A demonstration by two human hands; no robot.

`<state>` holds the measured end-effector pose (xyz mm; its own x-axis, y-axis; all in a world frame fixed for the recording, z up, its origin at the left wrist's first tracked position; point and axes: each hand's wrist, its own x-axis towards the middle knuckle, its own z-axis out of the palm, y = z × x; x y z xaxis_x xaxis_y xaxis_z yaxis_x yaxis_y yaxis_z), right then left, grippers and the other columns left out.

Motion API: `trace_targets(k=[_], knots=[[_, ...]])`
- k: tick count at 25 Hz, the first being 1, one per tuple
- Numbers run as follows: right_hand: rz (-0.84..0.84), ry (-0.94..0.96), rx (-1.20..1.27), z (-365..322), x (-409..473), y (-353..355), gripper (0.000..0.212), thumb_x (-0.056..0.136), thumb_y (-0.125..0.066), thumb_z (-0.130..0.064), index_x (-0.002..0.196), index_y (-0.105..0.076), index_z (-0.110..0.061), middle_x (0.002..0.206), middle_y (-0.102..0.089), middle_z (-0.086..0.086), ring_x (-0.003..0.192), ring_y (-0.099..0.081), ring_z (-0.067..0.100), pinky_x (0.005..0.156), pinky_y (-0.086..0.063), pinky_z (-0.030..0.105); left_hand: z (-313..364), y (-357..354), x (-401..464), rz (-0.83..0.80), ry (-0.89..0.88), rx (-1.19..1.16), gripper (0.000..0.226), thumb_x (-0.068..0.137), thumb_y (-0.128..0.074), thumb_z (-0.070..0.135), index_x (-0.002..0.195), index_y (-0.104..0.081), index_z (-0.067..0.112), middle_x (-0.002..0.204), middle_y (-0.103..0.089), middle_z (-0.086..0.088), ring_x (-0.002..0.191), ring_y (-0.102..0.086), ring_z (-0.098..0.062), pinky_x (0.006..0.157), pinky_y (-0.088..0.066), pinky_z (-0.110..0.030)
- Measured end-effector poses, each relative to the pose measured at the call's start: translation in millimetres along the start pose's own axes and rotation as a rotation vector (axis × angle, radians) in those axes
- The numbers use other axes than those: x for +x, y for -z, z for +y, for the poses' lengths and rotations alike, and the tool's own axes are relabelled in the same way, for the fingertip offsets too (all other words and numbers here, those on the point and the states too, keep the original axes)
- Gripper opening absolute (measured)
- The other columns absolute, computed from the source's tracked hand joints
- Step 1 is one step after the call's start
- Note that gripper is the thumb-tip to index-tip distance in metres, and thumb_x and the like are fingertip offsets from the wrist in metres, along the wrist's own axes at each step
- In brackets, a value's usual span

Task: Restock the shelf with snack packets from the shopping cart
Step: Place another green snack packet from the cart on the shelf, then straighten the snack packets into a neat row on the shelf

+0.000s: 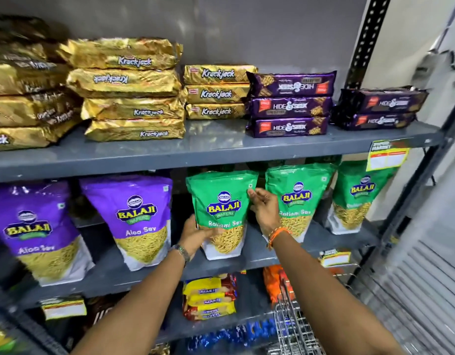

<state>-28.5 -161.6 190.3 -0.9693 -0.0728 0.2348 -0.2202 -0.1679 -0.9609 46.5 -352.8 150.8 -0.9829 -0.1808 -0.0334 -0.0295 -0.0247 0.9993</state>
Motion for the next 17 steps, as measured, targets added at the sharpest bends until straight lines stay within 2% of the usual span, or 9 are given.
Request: trace_targets(k=[2, 4, 6, 8, 10, 12, 13, 15, 17], knots=[[0.034, 0.022, 0.016, -8.1, 3.0, -2.9, 0.033, 0.097, -0.054, -0.018, 0.065, -0.051, -0.023, 0.052, -0.045, -0.019, 0.054, -0.035, -0.003, 0.053, -0.03, 0.015, 27.1, -1.4, 10.0, 0.086, -0.075, -0.192, 0.05, 0.065, -0.085, 0.035, 0.108, -0.064, 0.021, 0.104, -0.076, 0.004, 0.098, -0.071, -0.014, 0.082, -0.058, -0.028], [0.079, 0.056, 0.0, -14.9, 8.2, -5.8, 0.036, 0.099, -0.047, -0.015, 0.064, -0.048, -0.023, 0.051, -0.045, -0.02, 0.052, -0.037, -0.007, 0.054, -0.033, 0.009, 53.3, -5.3, 24.7, 0.239, -0.12, -0.301, 0.035, 0.074, -0.078, 0.048, 0.095, -0.064, 0.023, 0.097, -0.076, 0.007, 0.09, -0.07, -0.01, 0.083, -0.056, -0.029], [0.121, 0.078, -0.027, -19.6, 9.3, -10.9, 0.036, 0.1, -0.046, -0.013, 0.064, -0.047, -0.022, 0.059, -0.043, -0.018, 0.052, -0.037, -0.008, 0.055, -0.034, 0.009, 68.3, -10.1, 33.0, 0.355, -0.181, -0.381, 0.013, 0.09, -0.068, 0.029, 0.082, -0.061, 0.023, 0.072, -0.072, 0.017, 0.07, -0.063, 0.003, 0.071, -0.051, -0.018], [0.14, 0.095, -0.045, -21.1, 9.8, -14.4, 0.034, 0.1, -0.047, -0.014, 0.066, -0.049, -0.022, 0.064, -0.043, -0.011, 0.054, -0.04, -0.009, 0.057, -0.036, 0.009, 74.2, -12.6, 35.8, 0.415, -0.21, -0.41, 0.012, 0.09, -0.067, 0.015, 0.08, -0.063, 0.019, 0.064, -0.069, 0.017, 0.061, -0.059, 0.005, 0.064, -0.049, -0.016], [0.142, 0.113, -0.086, -22.8, 9.8, -14.6, 0.035, 0.099, -0.049, -0.015, 0.065, -0.049, -0.022, 0.064, -0.042, -0.01, 0.054, -0.04, -0.008, 0.056, -0.035, 0.009, 72.4, -11.5, 37.6, 0.431, -0.226, -0.472, 0.007, 0.086, -0.072, 0.013, 0.09, -0.068, 0.01, 0.074, -0.071, 0.012, 0.067, -0.059, -0.004, 0.072, -0.05, -0.025], [0.16, 0.113, -0.114, -23.3, 8.2, -10.1, 0.028, 0.097, -0.054, -0.017, 0.069, -0.056, -0.021, 0.064, -0.049, -0.01, 0.057, -0.044, -0.006, 0.06, -0.04, 0.014, 72.3, -8.6, 38.8, 0.459, -0.204, -0.48, 0.033, 0.084, -0.074, 0.009, 0.111, -0.063, -0.006, 0.079, -0.069, 0.013, 0.07, -0.057, -0.006, 0.075, -0.049, -0.027], [0.186, 0.103, -0.113, -22.0, 5.3, -5.0, 0.018, 0.094, -0.059, -0.017, 0.076, -0.063, -0.017, 0.067, -0.057, -0.008, 0.062, -0.051, -0.002, 0.066, -0.046, 0.019, 73.0, -7.0, 37.3, 0.449, -0.2, -0.471, 0.033, 0.083, -0.074, 0.005, 0.112, -0.062, -0.006, 0.074, -0.071, 0.013, 0.066, -0.059, -0.002, 0.073, -0.05, -0.023], [0.297, 0.102, -0.087, -12.7, -9.4, 9.1, 0.003, 0.084, -0.071, -0.012, 0.086, -0.068, -0.012, 0.076, -0.068, 0.001, 0.072, -0.063, 0.012, 0.075, -0.055, 0.034, 71.2, -5.8, 30.3, 0.369, -0.233, -0.42, 0.022, 0.081, -0.074, 0.002, 0.1, -0.066, 0.009, 0.078, -0.076, 0.01, 0.07, -0.067, 0.0, 0.078, -0.054, -0.024], [0.502, 0.137, -0.085, 1.6, -33.7, 28.1, 0.02, 0.075, -0.08, -0.009, 0.086, -0.064, -0.016, 0.079, -0.068, 0.004, 0.076, -0.064, 0.018, 0.079, -0.058, 0.042, 56.9, -3.7, 18.8, 0.261, -0.217, -0.314, 0.033, 0.075, -0.079, 0.001, 0.102, -0.067, 0.015, 0.091, -0.078, 0.006, 0.082, -0.072, -0.006, 0.08, -0.059, -0.027]])
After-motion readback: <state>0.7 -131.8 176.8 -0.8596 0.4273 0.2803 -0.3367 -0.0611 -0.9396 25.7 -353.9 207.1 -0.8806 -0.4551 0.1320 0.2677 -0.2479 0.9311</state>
